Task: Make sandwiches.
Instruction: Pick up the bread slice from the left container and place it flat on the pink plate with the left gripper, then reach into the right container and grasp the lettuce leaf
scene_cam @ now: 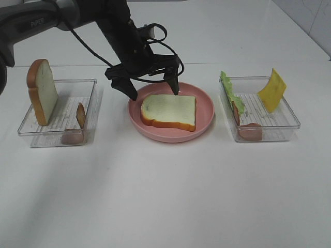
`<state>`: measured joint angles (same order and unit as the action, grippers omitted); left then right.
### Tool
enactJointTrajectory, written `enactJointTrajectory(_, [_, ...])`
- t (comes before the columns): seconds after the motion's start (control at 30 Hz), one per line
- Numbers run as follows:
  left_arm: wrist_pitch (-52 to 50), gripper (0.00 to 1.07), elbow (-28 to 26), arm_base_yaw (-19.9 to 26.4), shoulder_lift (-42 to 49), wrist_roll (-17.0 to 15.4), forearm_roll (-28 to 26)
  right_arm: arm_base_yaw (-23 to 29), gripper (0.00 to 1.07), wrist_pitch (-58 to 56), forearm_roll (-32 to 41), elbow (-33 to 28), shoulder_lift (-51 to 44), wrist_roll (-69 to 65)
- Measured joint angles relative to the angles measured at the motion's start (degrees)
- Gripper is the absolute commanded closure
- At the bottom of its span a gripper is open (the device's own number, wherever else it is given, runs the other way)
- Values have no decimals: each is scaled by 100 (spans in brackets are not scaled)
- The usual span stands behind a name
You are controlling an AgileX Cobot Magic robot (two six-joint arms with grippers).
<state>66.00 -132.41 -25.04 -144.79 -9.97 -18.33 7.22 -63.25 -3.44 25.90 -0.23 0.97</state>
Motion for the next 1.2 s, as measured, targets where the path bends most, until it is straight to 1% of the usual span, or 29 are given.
enactJointTrajectory(0.03, [120, 4, 0, 0, 69, -69, 235, 0, 13, 6, 0, 0, 0, 0])
enactJointTrajectory(0.07, [120, 4, 0, 0, 69, -69, 235, 0, 13, 6, 0, 0, 0, 0])
enactJointTrajectory(0.1, [246, 4, -6, 0, 138, -86, 453, 0, 13, 6, 0, 0, 0, 0])
enactJointTrajectory(0.13, [246, 4, -6, 0, 138, -86, 453, 0, 13, 6, 0, 0, 0, 0])
enactJointTrajectory(0.2, [315, 4, -23, 0, 286, -103, 733, 0, 13, 6, 0, 0, 0, 0])
enactJointTrajectory(0.23, [315, 4, -23, 0, 286, -103, 733, 0, 13, 6, 0, 0, 0, 0])
enactJointTrajectory(0.27, [338, 4, -109, 0, 395, -103, 951, 0, 13, 6, 0, 0, 0, 0])
enactJointTrajectory(0.33, [344, 4, -160, 0, 453, -103, 1031, 0, 13, 6, 0, 0, 0, 0])
enactJointTrajectory(0.37, [350, 4, -292, 0, 544, -74, 1197, 0, 13, 6, 0, 0, 0, 0])
enactJointTrajectory(0.53, [361, 4, -350, 0, 911, 29, 1283, 0, 13, 6, 0, 0, 0, 0])
enactJointTrajectory(0.77, [367, 4, -332, 0, 1455, 69, 1352, 0, 13, 6, 0, 0, 0, 0])
enactJointTrajectory(0.83, [361, 4, -92, 0, 1856, 115, 1467, 0, 13, 6, 0, 0, 0, 0])
enactJointTrajectory(0.87, [361, 4, -92, 0, 1856, 115, 1467, 0, 13, 6, 0, 0, 0, 0])
enactJointTrajectory(0.9, [361, 4, 195, 0, 2200, 149, 1536, 0, 13, 6, 0, 0, 0, 0])
enactJointTrajectory(0.93, [361, 4, 195, 0, 2200, 149, 1536, 0, 13, 6, 0, 0, 0, 0])
enactJointTrajectory(0.97, [361, 4, 390, 0, 2384, 160, 1593, 0, 13, 6, 0, 0, 0, 0])
enactJointTrajectory(1.0, [367, 4, 785, 0, 2722, 172, 1725, 0, 13, 6, 0, 0, 0, 0])
enactJointTrajectory(1.03, [367, 4, 785, 0, 2722, 172, 1725, 0, 13, 6, 0, 0, 0, 0])
enactJointTrajectory(1.07, [367, 4, 1266, 0, 3071, 178, 1868, 0, 13, 6, 0, 0, 0, 0])
enactJointTrajectory(1.1, [367, 4, 1467, 0, 3272, 178, 1937, 0, 13, 6, 0, 0, 0, 0])
enactJointTrajectory(1.13, [367, 4, 1467, 0, 3272, 178, 1937, 0, 13, 6, 0, 0, 0, 0])
enactJointTrajectory(1.17, [367, 4, 1942, 0, 3673, 178, 2063, 0, 13, 6, 0, 0, 0, 0])
enactJointTrajectory(1.2, [367, 4, 1942, 0, 3673, 178, 2063, 0, 13, 6, 0, 0, 0, 0])
